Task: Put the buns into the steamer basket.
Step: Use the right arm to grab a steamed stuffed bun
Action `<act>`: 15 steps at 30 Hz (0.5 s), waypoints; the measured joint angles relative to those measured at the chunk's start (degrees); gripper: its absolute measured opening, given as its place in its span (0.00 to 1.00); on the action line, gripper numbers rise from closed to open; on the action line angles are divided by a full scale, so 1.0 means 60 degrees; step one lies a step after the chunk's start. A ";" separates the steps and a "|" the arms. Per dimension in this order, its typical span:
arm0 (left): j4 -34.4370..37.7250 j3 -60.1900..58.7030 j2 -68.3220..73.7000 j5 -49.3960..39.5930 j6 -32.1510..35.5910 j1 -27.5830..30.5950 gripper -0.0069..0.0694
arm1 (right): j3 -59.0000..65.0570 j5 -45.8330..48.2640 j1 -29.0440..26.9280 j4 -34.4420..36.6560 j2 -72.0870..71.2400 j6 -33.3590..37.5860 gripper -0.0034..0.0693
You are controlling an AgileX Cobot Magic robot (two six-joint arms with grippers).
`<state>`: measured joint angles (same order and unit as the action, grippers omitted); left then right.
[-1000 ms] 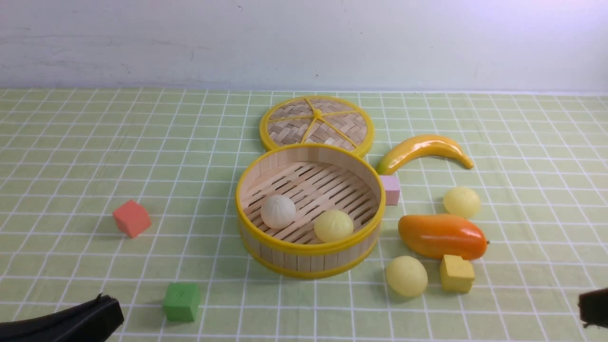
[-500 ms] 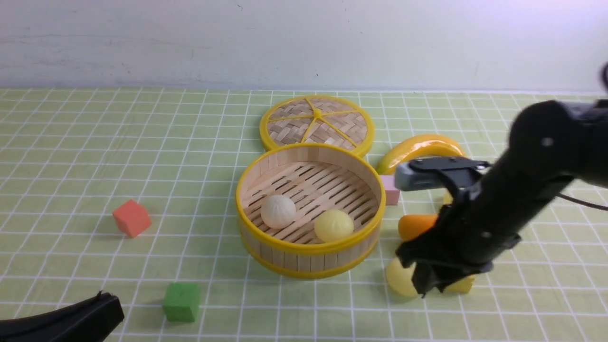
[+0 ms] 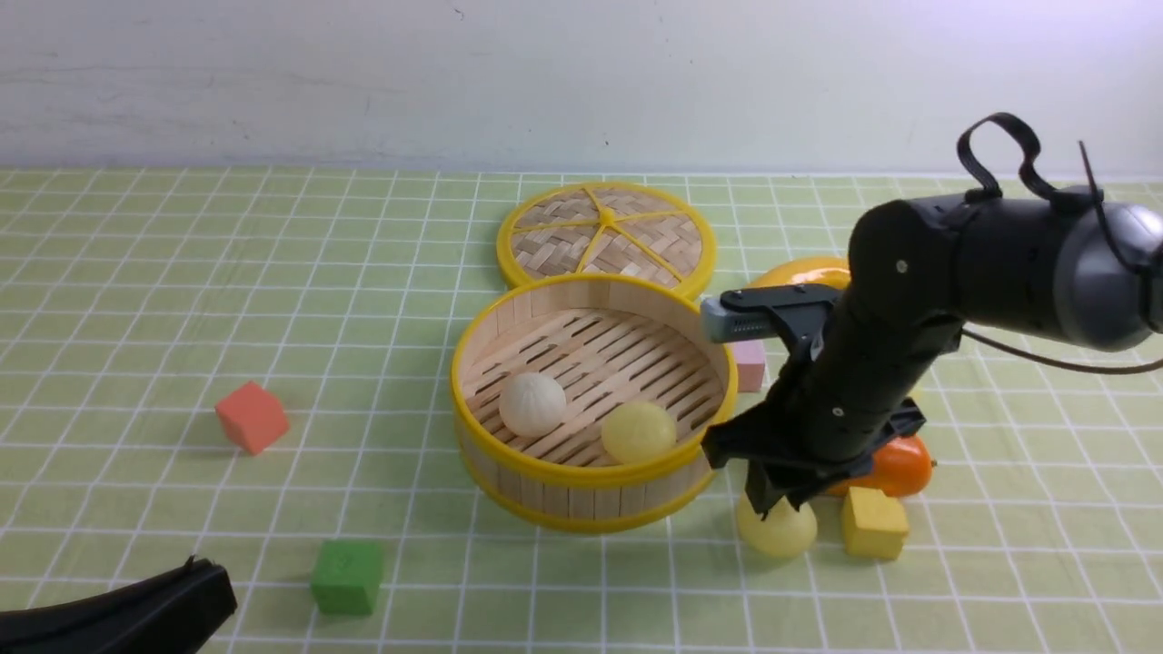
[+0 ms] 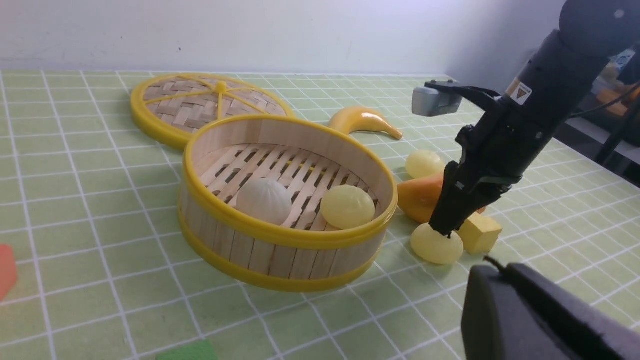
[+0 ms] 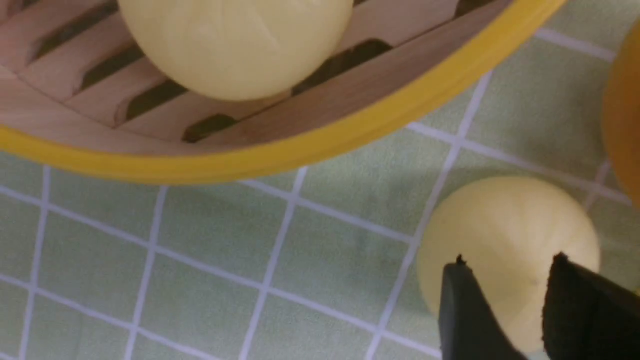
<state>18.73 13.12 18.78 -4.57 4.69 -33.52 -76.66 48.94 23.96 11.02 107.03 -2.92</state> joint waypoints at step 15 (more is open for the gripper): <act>-0.0086 0.0000 0.0000 0.0019 0.0000 0.0000 0.07 | -0.0007 -0.0268 -0.0364 -0.0179 0.0470 -0.0660 0.38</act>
<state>18.21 13.12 18.78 -4.46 4.69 -33.52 -76.70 47.33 21.78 9.95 109.85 -6.88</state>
